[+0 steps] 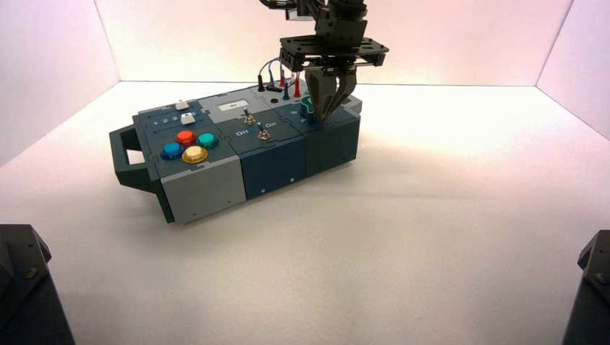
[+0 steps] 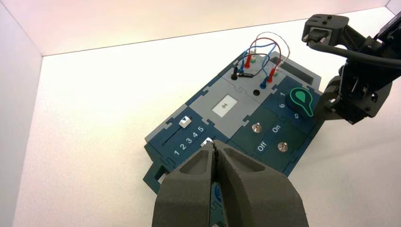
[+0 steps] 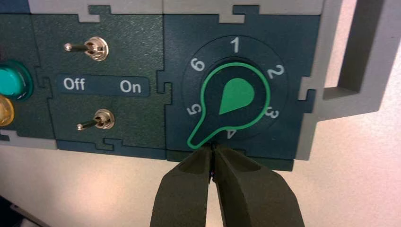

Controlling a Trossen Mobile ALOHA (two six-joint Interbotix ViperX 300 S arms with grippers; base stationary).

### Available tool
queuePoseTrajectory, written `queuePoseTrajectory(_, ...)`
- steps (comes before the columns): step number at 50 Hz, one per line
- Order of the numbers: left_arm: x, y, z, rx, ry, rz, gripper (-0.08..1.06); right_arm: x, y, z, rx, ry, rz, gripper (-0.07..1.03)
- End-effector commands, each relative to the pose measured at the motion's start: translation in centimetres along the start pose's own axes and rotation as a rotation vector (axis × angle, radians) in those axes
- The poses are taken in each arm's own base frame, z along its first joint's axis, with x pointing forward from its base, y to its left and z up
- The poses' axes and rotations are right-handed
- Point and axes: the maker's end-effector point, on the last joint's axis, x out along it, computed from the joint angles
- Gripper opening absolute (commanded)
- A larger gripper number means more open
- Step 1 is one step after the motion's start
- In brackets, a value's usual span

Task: Turn the knob to position 5.

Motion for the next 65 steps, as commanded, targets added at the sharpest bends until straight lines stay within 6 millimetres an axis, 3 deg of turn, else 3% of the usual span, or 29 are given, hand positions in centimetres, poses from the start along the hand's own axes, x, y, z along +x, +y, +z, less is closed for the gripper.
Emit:
queuePoseTrajectory(1, -0.18, -0.08, 0.81, 0.011, -0.023, -0.002, -0.03, -1.63, 1.03, 0.81, -0.011, -0.048, 0.015, -0.02)
queuePoseTrajectory(65, -0.18, -0.08, 0.81, 0.011, -0.023, -0.002, -0.03, -1.80, 1.21, 1.65, -0.005, -0.063, 0.019, -0.02)
